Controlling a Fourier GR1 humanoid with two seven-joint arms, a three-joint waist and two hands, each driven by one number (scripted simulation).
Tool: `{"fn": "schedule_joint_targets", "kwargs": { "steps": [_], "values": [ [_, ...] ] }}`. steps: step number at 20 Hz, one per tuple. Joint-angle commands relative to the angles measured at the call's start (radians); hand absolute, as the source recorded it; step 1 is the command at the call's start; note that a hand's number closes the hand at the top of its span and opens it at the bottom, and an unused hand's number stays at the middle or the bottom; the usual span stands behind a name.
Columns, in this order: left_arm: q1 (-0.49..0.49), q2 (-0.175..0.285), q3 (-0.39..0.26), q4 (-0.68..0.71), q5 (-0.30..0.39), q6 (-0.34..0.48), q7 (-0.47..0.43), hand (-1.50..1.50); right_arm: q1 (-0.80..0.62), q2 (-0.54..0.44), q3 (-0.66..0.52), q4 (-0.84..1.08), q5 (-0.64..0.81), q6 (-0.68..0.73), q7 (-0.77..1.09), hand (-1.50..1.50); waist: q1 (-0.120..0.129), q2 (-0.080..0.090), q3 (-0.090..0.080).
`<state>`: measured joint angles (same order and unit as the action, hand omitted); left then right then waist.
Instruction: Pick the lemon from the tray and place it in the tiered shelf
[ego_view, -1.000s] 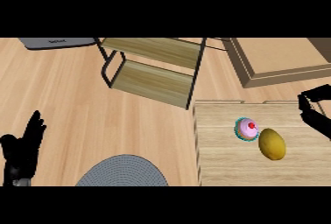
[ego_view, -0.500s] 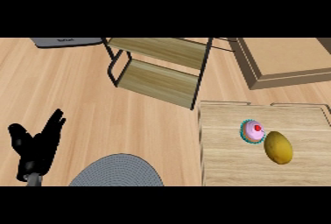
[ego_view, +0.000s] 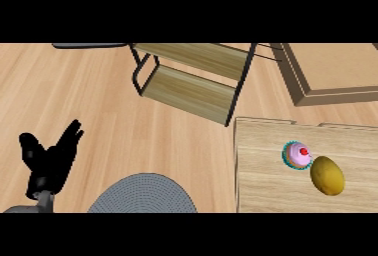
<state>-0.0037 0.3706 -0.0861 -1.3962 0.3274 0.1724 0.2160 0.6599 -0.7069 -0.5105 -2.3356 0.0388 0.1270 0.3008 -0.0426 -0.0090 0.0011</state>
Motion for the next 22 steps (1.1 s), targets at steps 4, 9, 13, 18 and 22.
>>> {"fn": "schedule_joint_targets", "kwargs": {
  "steps": [4, 9, 13, 18, 22],
  "values": [
    [-0.018, -0.012, -0.015, 0.025, 0.007, -0.051, 0.026, 0.00, -0.022, -0.010, 0.113, -0.237, 0.154, -0.008, 0.443, -1.50, 0.057, 0.016, -0.004],
    [-0.055, -0.061, -0.045, 0.078, -0.028, -0.038, -0.004, 0.00, -0.141, -0.083, 0.221, -0.186, 0.253, -0.066, 0.633, -1.50, 0.076, 0.024, -0.005],
    [-0.072, -0.054, -0.038, 0.057, -0.021, -0.049, 0.019, 0.00, -0.203, -0.139, 0.318, -0.139, 0.339, -0.086, 0.742, -1.50, 0.083, 0.023, -0.004],
    [-0.084, -0.052, -0.013, 0.108, -0.028, -0.058, 0.001, 0.00, -0.297, -0.175, 0.467, -0.092, 0.365, -0.063, 0.878, -1.50, 0.062, 0.017, -0.004],
    [-0.047, -0.063, -0.032, 0.062, -0.023, -0.060, 0.038, 0.00, -0.404, -0.186, 0.616, -0.019, 0.442, -0.043, 0.952, -1.50, 0.083, 0.019, -0.004]
  ]
}}
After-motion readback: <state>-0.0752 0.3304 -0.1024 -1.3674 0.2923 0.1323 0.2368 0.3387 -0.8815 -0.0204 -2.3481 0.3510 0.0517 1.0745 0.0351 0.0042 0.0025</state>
